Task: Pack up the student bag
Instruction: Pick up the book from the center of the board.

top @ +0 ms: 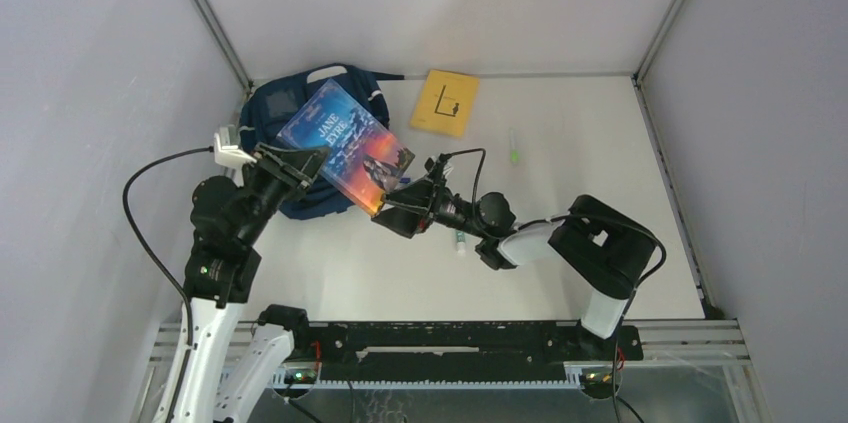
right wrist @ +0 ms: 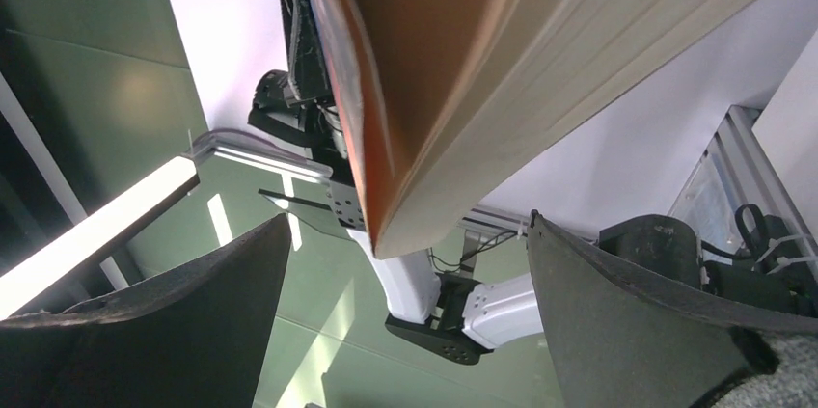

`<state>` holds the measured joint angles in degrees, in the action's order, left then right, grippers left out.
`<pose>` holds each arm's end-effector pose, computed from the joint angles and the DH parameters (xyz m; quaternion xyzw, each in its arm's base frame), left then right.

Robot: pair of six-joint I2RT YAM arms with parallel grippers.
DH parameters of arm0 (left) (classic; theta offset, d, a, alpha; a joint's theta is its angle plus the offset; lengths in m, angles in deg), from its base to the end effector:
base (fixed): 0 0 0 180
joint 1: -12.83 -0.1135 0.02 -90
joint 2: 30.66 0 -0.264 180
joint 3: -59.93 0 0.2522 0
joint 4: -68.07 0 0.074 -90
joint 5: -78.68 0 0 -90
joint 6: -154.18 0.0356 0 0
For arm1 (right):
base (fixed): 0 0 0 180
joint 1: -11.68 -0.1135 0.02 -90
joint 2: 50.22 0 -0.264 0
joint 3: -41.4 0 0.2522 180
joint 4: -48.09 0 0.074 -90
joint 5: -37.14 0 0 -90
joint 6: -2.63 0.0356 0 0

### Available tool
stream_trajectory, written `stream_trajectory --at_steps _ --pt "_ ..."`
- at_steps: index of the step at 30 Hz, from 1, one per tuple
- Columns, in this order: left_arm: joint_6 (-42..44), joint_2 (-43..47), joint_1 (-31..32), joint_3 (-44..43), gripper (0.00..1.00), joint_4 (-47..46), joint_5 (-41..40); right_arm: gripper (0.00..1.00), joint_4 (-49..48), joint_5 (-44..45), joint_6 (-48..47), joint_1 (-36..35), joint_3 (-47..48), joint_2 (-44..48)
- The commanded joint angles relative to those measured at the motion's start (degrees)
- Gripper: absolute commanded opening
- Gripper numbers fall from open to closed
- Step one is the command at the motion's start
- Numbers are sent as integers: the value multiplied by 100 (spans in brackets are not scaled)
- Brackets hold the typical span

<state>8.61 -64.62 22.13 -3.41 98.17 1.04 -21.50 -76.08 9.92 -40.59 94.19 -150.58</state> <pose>0.1266 -0.0285 0.3833 -0.2084 0.6802 -0.4393 0.5485 0.1949 0.2748 0.2271 0.0555 0.5698 0.8132 0.1047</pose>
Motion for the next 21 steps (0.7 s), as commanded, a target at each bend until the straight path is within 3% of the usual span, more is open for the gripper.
stream_trajectory --at_steps 1,9,21 --pt "-315 220 19 -249 0 -1385 157 100 -351 65 76 -26 244 -88" --pt "-440 497 19 -69 0 -1320 153 100 -357 197 185 253 692 -308" --pt "-270 728 19 130 0 -915 262 100 -357 388 92 770 544 63"
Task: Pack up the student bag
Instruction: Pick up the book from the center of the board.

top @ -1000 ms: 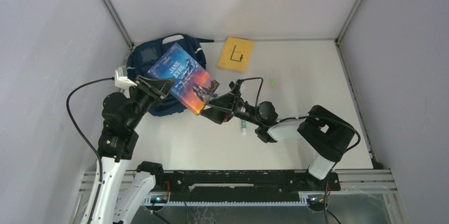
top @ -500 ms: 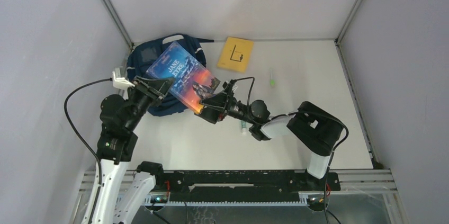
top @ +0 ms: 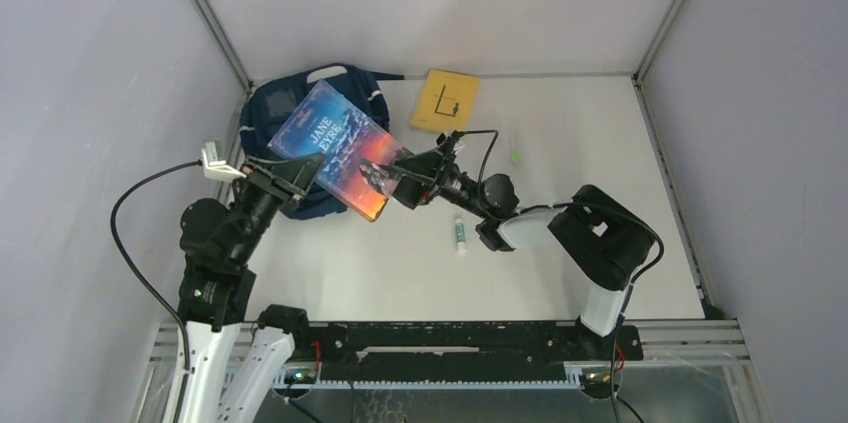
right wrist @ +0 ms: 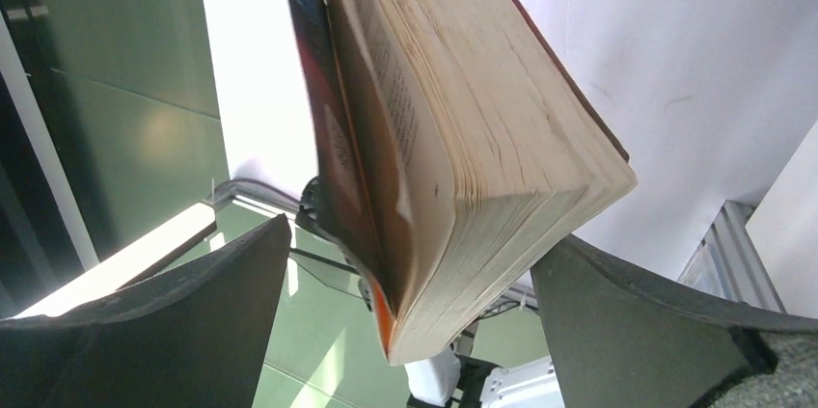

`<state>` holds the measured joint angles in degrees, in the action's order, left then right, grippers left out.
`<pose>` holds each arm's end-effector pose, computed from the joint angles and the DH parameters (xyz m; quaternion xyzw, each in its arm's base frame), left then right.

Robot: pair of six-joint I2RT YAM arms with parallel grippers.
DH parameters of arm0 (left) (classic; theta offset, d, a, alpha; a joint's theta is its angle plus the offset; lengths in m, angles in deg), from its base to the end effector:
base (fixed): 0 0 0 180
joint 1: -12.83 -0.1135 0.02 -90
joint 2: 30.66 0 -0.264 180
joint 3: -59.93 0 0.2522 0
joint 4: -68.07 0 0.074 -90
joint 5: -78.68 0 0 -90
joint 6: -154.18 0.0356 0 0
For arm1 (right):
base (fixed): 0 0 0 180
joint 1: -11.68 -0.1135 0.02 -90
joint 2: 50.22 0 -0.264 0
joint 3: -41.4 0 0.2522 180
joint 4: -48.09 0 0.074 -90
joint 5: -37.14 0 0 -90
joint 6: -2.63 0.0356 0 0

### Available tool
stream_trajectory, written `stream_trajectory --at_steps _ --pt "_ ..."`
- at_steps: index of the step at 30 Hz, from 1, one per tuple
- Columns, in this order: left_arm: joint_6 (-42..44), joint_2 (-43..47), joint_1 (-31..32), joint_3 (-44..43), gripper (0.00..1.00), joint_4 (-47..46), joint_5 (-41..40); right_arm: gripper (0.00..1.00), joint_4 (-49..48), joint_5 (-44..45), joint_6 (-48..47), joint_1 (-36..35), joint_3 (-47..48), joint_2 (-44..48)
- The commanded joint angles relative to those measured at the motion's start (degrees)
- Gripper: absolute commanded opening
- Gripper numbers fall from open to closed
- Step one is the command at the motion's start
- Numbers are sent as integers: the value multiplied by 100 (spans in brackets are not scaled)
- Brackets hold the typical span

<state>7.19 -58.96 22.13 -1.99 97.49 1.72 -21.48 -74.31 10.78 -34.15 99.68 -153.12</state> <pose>0.1033 -0.0251 0.3863 -0.1973 0.6522 -0.4627 0.5671 0.2384 0.2641 0.2389 0.0921 0.5433 0.8188 0.1610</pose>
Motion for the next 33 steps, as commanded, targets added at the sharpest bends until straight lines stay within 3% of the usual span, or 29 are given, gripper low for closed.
stream_trajectory --at_steps 1,8,22,24,27,28,31,33 --pt "-102 139 19 -8 0 -808 263 100 -359 218 -4 153 -6 336" --pt "87 -25 19 20 0 -253 416 99 -261 135 -445 213 -4 521" --pt "-228 -91 36 694 0 -553 510 56 -35 215 -753 178 72 419" --pt "-225 -127 41 755 0 -518 507 46 29 186 -815 187 88 417" --pt "44 -268 48 728 2 -189 370 10 348 89 -942 212 77 485" --pt "213 -358 46 660 12 61 221 0 454 51 -969 220 63 505" --pt "1008 -604 46 221 64 1057 -474 0 834 -102 -1080 285 -112 727" --pt "1570 -840 43 -179 84 1597 -1153 0 1209 -243 -1253 361 -312 1053"
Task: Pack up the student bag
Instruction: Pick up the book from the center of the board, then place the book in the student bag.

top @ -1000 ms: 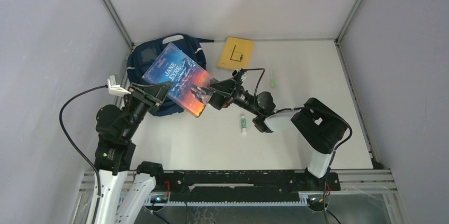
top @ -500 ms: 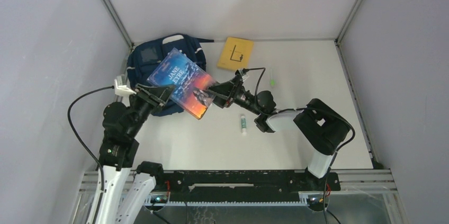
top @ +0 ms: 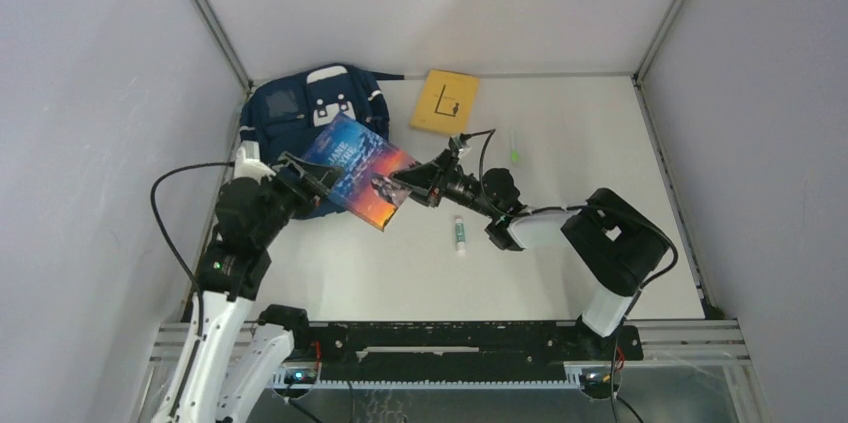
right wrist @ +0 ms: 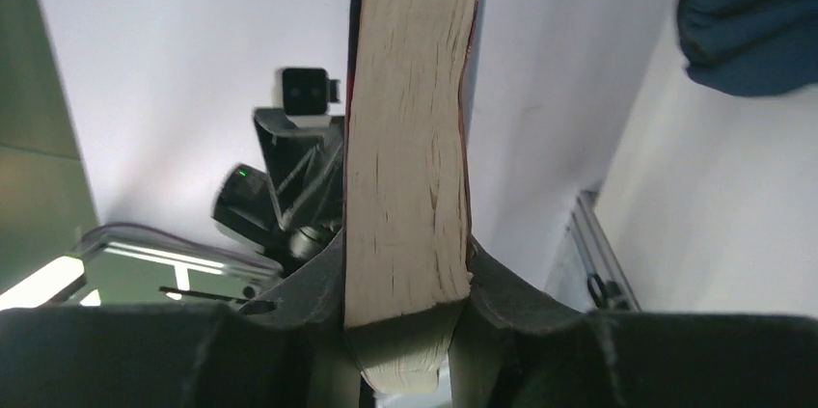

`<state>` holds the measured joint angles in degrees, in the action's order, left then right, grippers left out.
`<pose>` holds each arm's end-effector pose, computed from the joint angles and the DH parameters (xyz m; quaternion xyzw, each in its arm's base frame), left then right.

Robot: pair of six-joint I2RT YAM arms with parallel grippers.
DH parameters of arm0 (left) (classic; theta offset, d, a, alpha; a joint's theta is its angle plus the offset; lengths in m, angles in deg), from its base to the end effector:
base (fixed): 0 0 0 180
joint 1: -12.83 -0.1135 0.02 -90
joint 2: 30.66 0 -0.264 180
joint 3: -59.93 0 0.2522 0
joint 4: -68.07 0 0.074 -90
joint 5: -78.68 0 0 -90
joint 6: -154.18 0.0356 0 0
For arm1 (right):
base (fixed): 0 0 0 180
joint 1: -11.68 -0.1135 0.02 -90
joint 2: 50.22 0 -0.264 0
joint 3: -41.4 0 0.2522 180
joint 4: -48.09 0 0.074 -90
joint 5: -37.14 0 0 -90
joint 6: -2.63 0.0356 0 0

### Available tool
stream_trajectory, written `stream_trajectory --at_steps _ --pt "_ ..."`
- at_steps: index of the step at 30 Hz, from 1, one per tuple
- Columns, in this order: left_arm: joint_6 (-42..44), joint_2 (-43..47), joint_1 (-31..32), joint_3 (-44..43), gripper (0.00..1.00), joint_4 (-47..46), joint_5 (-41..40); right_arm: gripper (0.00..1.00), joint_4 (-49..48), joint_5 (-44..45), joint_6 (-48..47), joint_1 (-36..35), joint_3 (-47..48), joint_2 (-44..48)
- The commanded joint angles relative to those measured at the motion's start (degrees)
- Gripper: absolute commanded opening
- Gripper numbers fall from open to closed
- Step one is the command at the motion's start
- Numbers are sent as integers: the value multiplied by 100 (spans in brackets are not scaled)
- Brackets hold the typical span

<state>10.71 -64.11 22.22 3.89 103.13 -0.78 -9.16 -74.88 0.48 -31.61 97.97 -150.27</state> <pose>0.1361 -0.0291 0.3324 -0.2380 0.7413 -0.3862 0.4947 0.2478 0.2518 0.2254 0.0907 0.6176 0.7519 0.2121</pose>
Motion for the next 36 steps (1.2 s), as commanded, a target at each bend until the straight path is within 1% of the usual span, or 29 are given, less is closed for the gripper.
stream_trajectory --at_steps 1,2,4,5,6,8,9,10,11,13,14,18,21,23,25,28,31,33,36 --pt "1546 -501 29 -947 90 1347 -1248 0 71 -229 -286 162 -303 976" --pt "1859 -698 22 -1096 93 1507 -1565 0 150 -274 -322 229 -451 1192" --pt "2603 -1182 19 -1275 96 1615 -1834 0 543 -514 -434 446 -663 1670" --pt "2952 -1431 19 -1320 95 1614 -1849 0 863 -603 -574 546 -747 1941" --pt "3260 -1677 31 -1325 91 1591 -1854 0 1320 -662 -774 636 -842 2407" --pt "3814 -2057 121 -1193 88 1394 -1890 0 2533 -578 -1320 813 -979 3248" --pt "4175 -2242 214 -1130 87 1290 -1983 0 3606 -435 -1621 901 -992 3751" --pt "4437 -2459 303 -1113 86 1254 -2042 0 4333 -269 -1932 994 -993 4234" --pt "4672 -2861 376 -1133 86 1243 -2093 0 5032 -114 -2189 1118 -994 4680" --pt "4768 -3519 475 -1288 81 1256 -2443 0 6033 -43 -2511 1539 -1034 5485" --pt "4808 -3780 529 -1367 80 1230 -2523 0 6434 -129 -2593 1867 -1072 5869" --pt "5079 -4346 847 -1675 85 930 -3010 0 7758 -692 -2924 3297 -1090 7045" --pt "5657 -4800 979 -1972 85 908 -3428 0 8252 -1437 -2988 4442 -1097 7428" --pt "6037 -5025 977 -2034 82 802 -3568 0 8377 -1850 -2993 4829 -1133 7503" --pt "6277 -5118 970 -2027 80 664 -3546 0 8388 -1960 -3005 4925 -1183 7527" --pt "6688 -5067 969 -1889 76 402 -3243 0 8334 -1968 -2997 4871 -1216 7508" --pt "7046 -5194 968 -1878 75 418 -2996 0 8258 -1988 -2961 4850 -1231 7468" --pt "7151 -5280 962 -1884 75 454 -2974 0 8208 -2011 -2946 4827 -1231 7447" --pt "7210 -5360 879 -1873 81 560 -2669 0 8180 -2054 -2915 4764 -1231 7453"
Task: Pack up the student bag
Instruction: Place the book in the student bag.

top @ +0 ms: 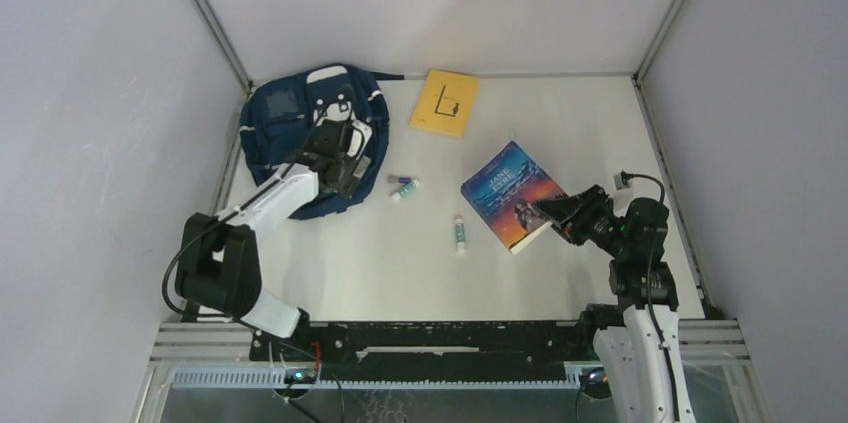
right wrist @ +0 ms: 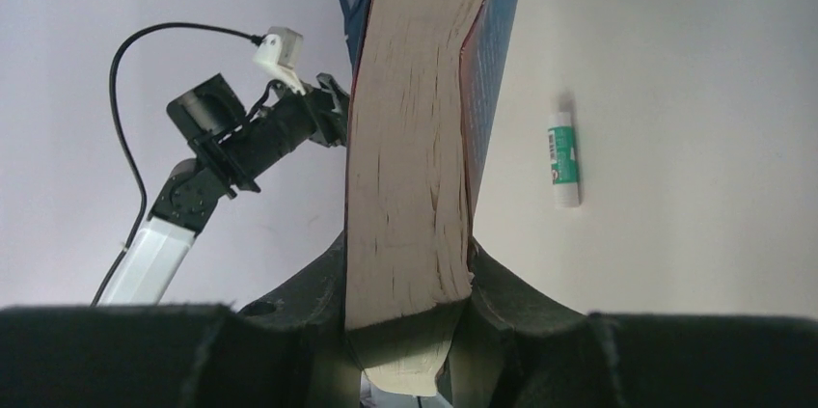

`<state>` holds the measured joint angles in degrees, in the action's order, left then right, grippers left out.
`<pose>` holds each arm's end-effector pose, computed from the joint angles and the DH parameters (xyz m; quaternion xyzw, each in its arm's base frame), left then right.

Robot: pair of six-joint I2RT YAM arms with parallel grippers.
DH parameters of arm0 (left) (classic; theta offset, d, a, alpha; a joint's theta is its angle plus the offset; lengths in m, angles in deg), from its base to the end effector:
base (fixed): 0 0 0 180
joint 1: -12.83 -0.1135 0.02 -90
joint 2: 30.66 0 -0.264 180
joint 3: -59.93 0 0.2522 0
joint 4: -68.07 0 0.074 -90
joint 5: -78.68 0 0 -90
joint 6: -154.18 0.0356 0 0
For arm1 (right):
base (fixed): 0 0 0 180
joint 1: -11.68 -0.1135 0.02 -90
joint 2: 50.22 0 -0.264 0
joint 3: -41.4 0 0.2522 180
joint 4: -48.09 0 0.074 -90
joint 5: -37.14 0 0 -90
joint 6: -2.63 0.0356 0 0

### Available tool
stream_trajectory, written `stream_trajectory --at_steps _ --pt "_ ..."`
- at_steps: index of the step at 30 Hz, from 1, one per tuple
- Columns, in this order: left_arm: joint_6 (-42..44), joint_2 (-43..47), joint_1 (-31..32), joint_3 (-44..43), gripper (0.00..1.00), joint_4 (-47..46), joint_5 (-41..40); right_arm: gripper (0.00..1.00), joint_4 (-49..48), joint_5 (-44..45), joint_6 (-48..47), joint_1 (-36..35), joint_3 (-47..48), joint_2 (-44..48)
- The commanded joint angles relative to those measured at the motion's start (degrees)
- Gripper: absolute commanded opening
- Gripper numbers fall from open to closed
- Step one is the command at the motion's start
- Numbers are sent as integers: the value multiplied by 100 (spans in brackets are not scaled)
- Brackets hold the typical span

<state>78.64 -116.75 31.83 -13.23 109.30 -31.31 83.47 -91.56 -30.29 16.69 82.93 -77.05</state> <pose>0.2978 -0.0897 0.2333 0.2186 0.9128 0.1530 0.3093 0.1251 0.0114 0.2607 0.2388 0.7621 0.4804 0.3625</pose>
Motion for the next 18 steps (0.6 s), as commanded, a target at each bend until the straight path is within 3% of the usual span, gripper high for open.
stream_trajectory --at_steps 1,7,14,18 --pt "392 -109 -122 -174 82 -19 480 0 -1071 -399 163 -76 273 128" --pt "374 -129 -305 -161 81 48 1017 0 -924 -376 102 -97 268 156" --pt "110 -816 -352 -358 71 -163 768 0 -1029 -384 163 -115 227 132" --pt "-51 -892 -354 -414 55 -338 609 0 -1003 -360 176 -119 220 160"
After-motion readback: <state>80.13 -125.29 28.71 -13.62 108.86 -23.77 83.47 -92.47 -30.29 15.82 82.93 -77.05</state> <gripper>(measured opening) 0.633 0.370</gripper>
